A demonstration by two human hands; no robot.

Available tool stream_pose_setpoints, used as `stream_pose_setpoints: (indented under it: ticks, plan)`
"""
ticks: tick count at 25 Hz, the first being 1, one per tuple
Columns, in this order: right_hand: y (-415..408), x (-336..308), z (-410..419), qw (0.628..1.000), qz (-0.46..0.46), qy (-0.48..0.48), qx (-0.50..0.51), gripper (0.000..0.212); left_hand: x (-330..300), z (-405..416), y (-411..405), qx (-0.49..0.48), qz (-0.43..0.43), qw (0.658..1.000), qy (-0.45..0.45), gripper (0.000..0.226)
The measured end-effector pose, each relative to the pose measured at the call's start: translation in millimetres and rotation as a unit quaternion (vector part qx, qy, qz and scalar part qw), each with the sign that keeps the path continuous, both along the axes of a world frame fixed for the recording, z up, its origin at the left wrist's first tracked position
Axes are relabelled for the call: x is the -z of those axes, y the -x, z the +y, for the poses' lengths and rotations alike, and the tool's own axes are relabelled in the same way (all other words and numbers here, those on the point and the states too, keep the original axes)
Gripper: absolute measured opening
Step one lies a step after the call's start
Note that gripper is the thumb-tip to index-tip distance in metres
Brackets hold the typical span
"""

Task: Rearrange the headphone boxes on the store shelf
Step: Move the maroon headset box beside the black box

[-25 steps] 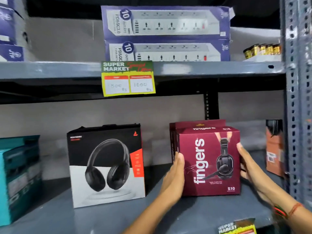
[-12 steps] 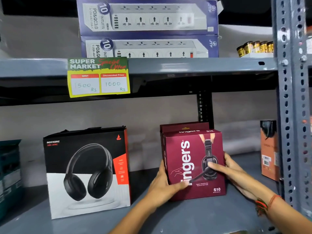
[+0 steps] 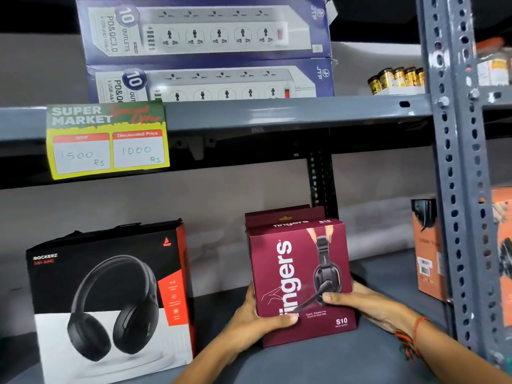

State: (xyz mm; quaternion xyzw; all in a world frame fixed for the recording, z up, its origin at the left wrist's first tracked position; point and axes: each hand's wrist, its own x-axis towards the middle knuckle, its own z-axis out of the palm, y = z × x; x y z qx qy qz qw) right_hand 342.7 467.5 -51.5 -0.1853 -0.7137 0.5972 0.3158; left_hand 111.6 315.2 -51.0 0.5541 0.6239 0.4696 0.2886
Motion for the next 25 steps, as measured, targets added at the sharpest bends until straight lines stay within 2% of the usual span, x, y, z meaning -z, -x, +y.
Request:
stream_pose_setpoints:
  ticks: [4,8,13,16,17,19,22,23,25]
  plan:
    - [-4,0,-7,1.0,-0.002,-0.011,0.002,0.083,0,-6,-6,0.006,-0.003,1.0,-0.002,0.11]
    - [-14,1,-13,1.0,-0.008,-0.009,0.01,0.085,1,-13,-16,-0.01,0.006,1.0,-0.017,0.114]
    - [-20,-9,-28,0.999,-0.001,-0.033,0.043,0.101,-10,-27,-28,-0.014,0.009,1.0,-0.014,0.124]
    - [-17,-25,-42,0.975,0.092,-0.111,0.168,0.125,-20,-48,-30,-0.084,0.039,0.994,-0.064,0.148]
    - [-15,-33,-50,0.952,0.125,-0.154,0.234,0.124,-24,-58,-28,-0.115,0.062,0.985,-0.111,0.146]
    - [-11,-48,-74,0.89,0.208,-0.249,0.321,0.114,-36,-84,-22,-0.156,0.127,0.945,-0.259,0.125]
    - [26,-68,-127,0.819,0.319,-0.344,0.33,0.107,-58,-126,10,-0.222,0.219,0.838,-0.447,0.1]
    - [47,-73,-146,0.809,0.34,-0.366,0.312,0.105,-64,-142,26,-0.247,0.226,0.812,-0.478,0.098]
    - [97,-78,-179,0.816,0.352,-0.38,0.255,0.104,-71,-176,65,-0.3,0.223,0.79,-0.486,0.105]
